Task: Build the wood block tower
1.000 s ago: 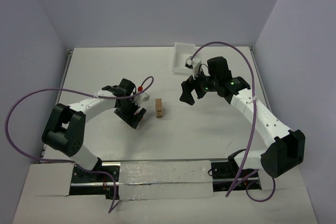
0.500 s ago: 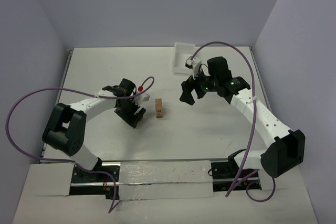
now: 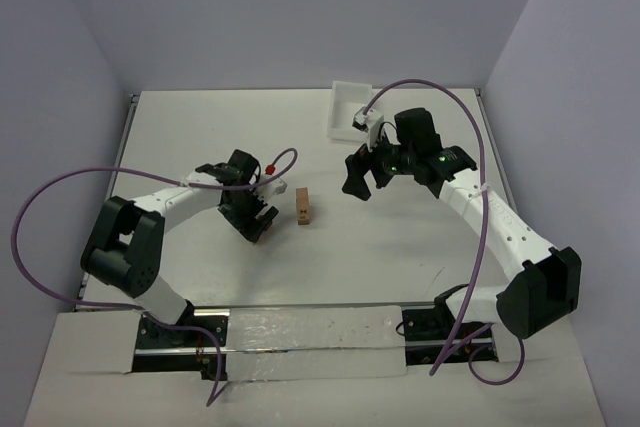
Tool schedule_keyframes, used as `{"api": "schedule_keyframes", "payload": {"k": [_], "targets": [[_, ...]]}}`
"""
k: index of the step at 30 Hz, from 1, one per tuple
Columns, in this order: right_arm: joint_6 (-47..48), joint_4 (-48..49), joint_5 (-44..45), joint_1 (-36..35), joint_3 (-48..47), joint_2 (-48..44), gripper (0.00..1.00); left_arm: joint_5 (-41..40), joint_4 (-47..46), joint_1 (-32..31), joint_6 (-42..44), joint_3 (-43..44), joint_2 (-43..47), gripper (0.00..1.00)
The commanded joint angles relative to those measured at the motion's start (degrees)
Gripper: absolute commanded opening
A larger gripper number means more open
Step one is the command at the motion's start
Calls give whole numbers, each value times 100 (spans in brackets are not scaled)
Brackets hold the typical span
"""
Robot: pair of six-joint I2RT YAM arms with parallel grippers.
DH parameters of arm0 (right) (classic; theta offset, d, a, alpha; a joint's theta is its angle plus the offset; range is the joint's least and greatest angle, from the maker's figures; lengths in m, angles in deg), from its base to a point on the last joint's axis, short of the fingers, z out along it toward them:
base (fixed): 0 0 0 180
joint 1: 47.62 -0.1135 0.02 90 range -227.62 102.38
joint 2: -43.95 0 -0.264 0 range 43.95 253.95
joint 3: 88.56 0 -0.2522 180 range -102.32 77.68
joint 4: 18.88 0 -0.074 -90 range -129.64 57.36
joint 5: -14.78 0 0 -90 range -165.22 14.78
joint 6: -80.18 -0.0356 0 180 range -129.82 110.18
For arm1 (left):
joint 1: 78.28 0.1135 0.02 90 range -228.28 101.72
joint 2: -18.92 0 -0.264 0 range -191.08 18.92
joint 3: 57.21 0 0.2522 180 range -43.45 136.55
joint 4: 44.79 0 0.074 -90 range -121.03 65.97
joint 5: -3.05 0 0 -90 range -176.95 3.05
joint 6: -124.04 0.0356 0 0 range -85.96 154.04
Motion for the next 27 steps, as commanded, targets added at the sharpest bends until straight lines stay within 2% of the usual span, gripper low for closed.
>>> {"api": "schedule_keyframes", "payload": {"k": [1,15,27], "targets": [[26,167,-79,29,-66,49,100,163,-183,-117,24,119,123,85],[40,190,-70,32,-10,26,100,111,-353,-247,-124,-13,40,78],[35,208,-39,35,17,-13,100,-90,-369,-252,-119,-16,62,47]]}}
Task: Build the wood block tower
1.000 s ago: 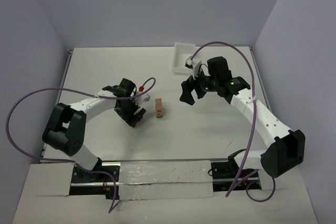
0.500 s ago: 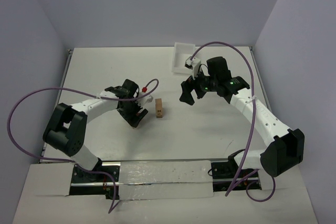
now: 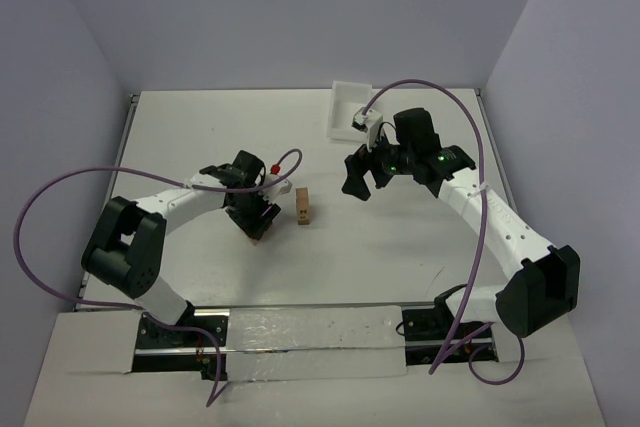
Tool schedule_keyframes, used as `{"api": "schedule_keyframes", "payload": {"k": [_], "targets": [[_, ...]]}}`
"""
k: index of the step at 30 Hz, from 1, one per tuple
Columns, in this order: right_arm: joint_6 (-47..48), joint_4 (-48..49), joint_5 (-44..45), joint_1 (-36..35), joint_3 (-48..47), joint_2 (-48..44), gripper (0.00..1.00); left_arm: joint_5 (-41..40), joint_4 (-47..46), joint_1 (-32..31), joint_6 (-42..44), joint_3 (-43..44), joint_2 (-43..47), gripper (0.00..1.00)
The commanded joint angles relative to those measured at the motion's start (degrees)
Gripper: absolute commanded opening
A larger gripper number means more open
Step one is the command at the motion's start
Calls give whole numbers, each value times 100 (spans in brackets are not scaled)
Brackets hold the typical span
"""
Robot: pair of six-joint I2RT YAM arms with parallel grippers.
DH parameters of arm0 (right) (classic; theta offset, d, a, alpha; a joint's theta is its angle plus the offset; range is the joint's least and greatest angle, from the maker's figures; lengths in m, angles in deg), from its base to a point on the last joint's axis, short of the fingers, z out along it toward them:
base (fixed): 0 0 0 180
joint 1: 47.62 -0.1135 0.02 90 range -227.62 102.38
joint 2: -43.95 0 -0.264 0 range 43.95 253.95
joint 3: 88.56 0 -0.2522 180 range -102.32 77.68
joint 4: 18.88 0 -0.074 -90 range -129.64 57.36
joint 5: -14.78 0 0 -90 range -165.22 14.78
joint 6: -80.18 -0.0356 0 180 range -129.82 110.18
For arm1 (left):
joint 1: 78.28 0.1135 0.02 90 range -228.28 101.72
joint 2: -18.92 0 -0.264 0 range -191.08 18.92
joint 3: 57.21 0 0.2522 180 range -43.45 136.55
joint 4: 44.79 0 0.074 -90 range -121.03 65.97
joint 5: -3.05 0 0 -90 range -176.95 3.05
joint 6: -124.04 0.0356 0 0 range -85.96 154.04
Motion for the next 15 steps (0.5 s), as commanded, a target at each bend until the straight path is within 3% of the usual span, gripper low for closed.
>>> {"api": "schedule_keyframes", "payload": {"k": [1,8,15], "targets": [[35,216,-35,35,14,-63,100,-108,-69,-28,18,6,99,45],[17,199,-35,27,-23,-82,100,262,880,-27,675,764,534,37],[24,119,-30,36,-129,-81,100,740,2588,-10,1721,2651,248,33]]}}
